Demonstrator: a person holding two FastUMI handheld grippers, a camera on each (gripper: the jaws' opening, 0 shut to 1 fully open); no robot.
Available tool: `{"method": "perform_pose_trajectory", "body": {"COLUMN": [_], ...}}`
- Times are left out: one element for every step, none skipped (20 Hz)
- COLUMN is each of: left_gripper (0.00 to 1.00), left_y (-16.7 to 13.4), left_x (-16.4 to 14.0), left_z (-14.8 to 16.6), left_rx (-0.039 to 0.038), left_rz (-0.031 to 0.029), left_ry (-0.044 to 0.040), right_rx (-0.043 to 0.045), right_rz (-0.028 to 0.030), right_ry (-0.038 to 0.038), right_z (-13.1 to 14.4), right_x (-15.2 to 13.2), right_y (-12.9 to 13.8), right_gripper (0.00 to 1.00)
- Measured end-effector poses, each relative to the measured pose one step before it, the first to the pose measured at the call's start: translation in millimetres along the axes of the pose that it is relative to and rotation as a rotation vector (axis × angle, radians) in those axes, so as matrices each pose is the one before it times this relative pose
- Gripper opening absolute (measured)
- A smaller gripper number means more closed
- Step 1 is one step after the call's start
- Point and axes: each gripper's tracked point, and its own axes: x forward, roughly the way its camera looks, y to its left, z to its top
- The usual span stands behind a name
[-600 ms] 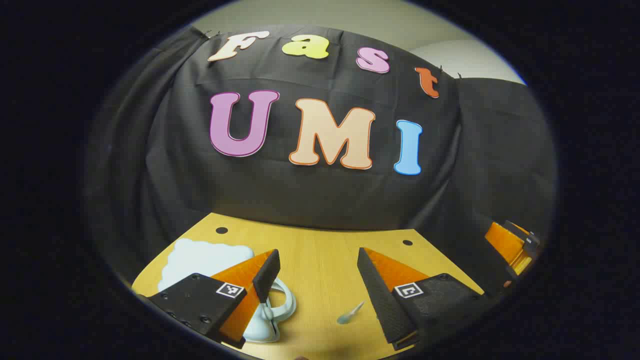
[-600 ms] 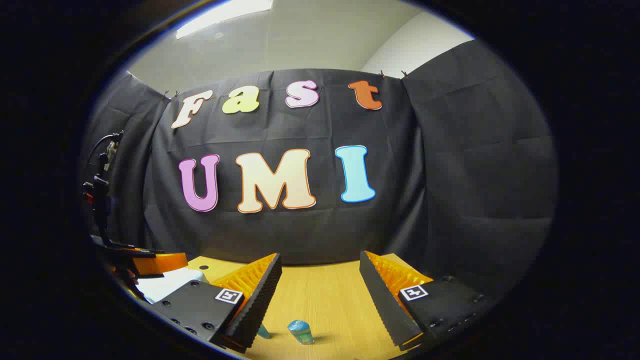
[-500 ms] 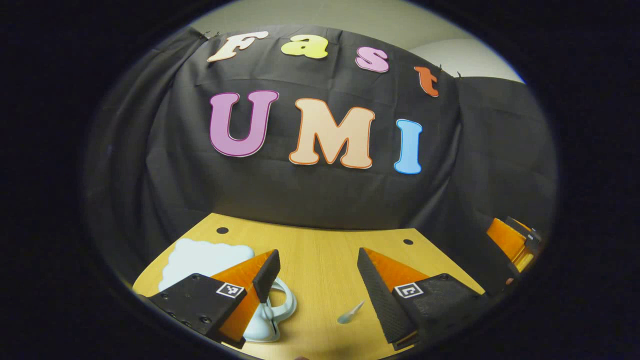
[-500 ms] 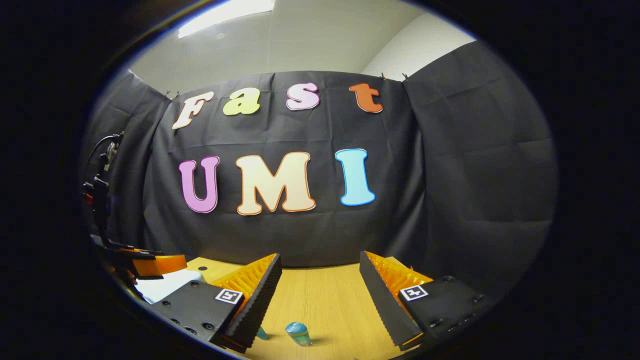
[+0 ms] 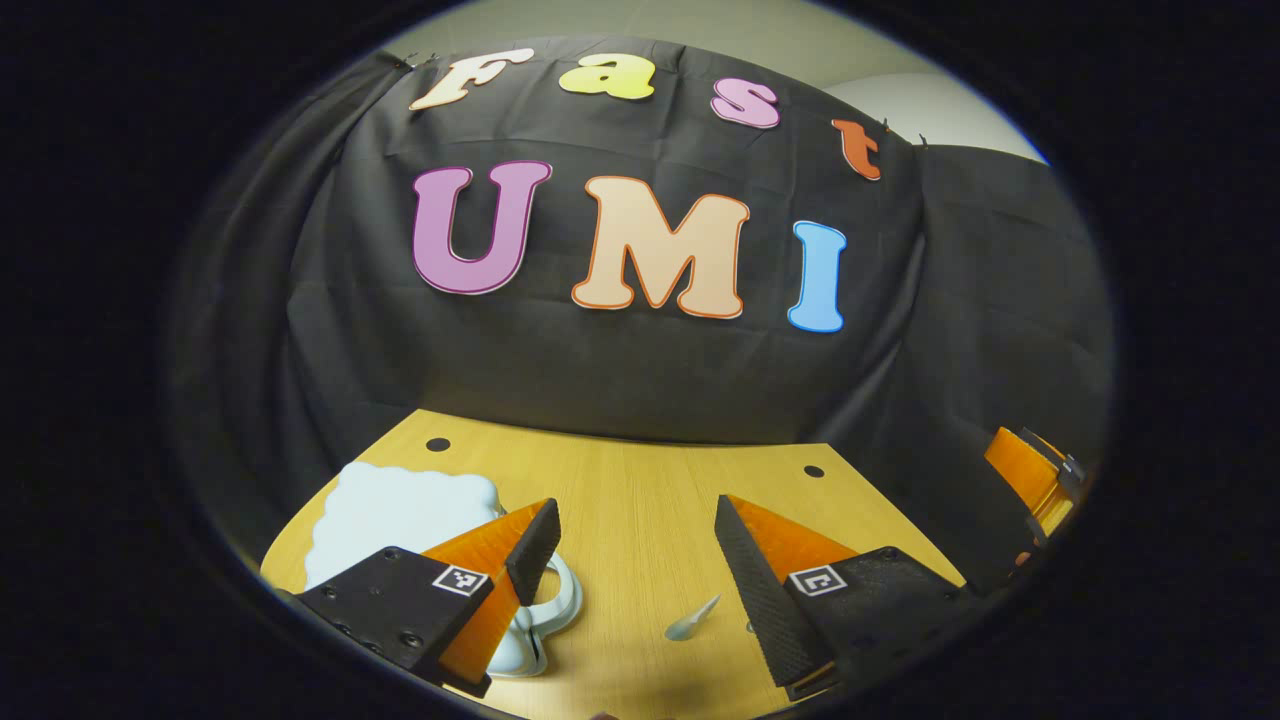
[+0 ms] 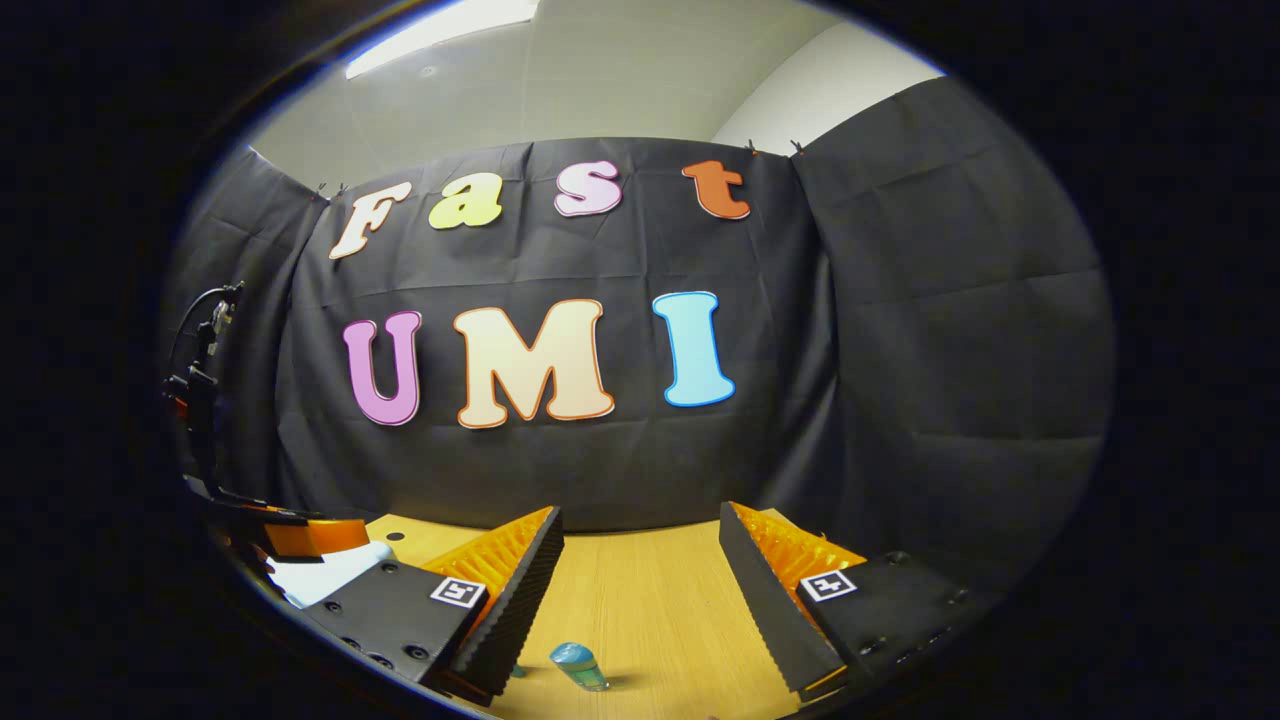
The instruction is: First open the suitcase, pack the skin care products into it, and then close the suitcase.
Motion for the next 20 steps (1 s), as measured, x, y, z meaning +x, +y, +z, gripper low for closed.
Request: {"method": "perform_pose_trajectory", "body": {"left_gripper": [0.93,0.93,0.93,0.93,0.93,0.93,0.93,0.94,0.94,0.93,0.93,0.94,0.94,0.93,0.94,0.94,0.94,0.94,0.94,0.94], "left_y": [0.56,-0.80,0.12,-2.62,-0.34,2.05,1.57,1.32,1.41,2.52,3.96,6.06,3.27,1.67,3.94,3.68,4.45,5.08,5.36,7.99], "left_x": [1.43,1.74,2.88,2.06,2.30,1.81,1.00,0.93,1.41,1.81,2.88,2.62,4.44,4.90,5.84,5.07,4.90,4.26,7.27,6.58], "left_z": [-1.40,-3.27,-4.78,-10.87,-10.03,-6.53,-5.56,-5.18,-3.57,-2.74,-1.58,-2.16,-0.42,-1.55,-1.86,-1.50,-2.30,-1.62,-2.02,-3.18], "left_rx": [-0.00154,-0.00143,0.00056,0.00491,0.01236,0.01448,0.01315,0.00825,0.00292,0.00010,-0.00408,-0.01121,-0.01438,-0.02172,-0.02607,-0.02483,-0.02487,-0.01897,-0.01228,-0.00823], "left_rz": [-0.00385,-0.00249,-0.00695,-0.01608,-0.00888,-0.00896,-0.00587,-0.00604,-0.00393,0.00071,0.00583,0.01441,0.00044,-0.00455,-0.00014,-0.00286,0.00112,0.00539,0.00457,0.01256], "left_ry": [0.01370,0.01123,0.02699,0.04568,0.04476,0.03610,0.03402,0.02748,0.02708,0.02188,0.02235,0.02183,0.02518,0.02609,0.03412,0.03417,0.03788,0.03805,0.03691,0.03375], "right_rx": [0.00562,0.00972,0.01073,0.00901,0.00716,0.00570,0.00280,0.00081,-0.00028,-0.00002,0.00006,-0.00113,-0.00459,-0.00604,-0.00414,-0.00204,-0.00001,0.00061,0.00084,0.00080], "right_rz": [-0.00418,-0.00098,0.00051,-0.00169,-0.00151,0.00098,0.00176,0.00047,-0.00034,0.00116,0.00075,0.00063,-0.00174,-0.00121,0.00042,0.00168,0.00114,-0.00073,-0.00020,-0.00225], "right_ry": [0.00372,0.00805,0.00769,0.00503,0.00196,0.00130,0.00239,0.00250,0.00409,0.00327,0.00247,0.00428,0.00778,0.00767,0.00962,0.00996,0.00828,0.00576,0.00600,0.00646], "right_z": [-1.24,-3.64,-2.39,-1.91,-0.96,-1.40,-0.44,-1.78,-1.03,-1.81,-0.98,-2.50,-2.68,-4.61,-2.43,-4.72,-2.04,-2.30,-2.01,-3.24], "right_x": [1.38,0.38,1.49,1.92,1.23,1.54,1.20,0.01,1.53,-0.56,-1.00,-0.22,-0.53,-0.86,-0.66,-0.84,-0.89,-1.34,-0.87,-1.69], "right_y": [-2.35,-0.68,-1.05,-1.66,-1.58,-1.14,-0.60,-1.23,-0.95,-1.13,-0.63,-0.62,-0.65,-1.88,-0.37,-0.69,-0.64,-0.96,-1.19,-1.55], "right_gripper": [0.98,0.98,0.98,0.98,0.98,0.98,0.98,0.98,0.98,0.98,0.98,0.98,0.98,0.98,0.98,0.96,0.98,0.98,0.98,0.98]}}
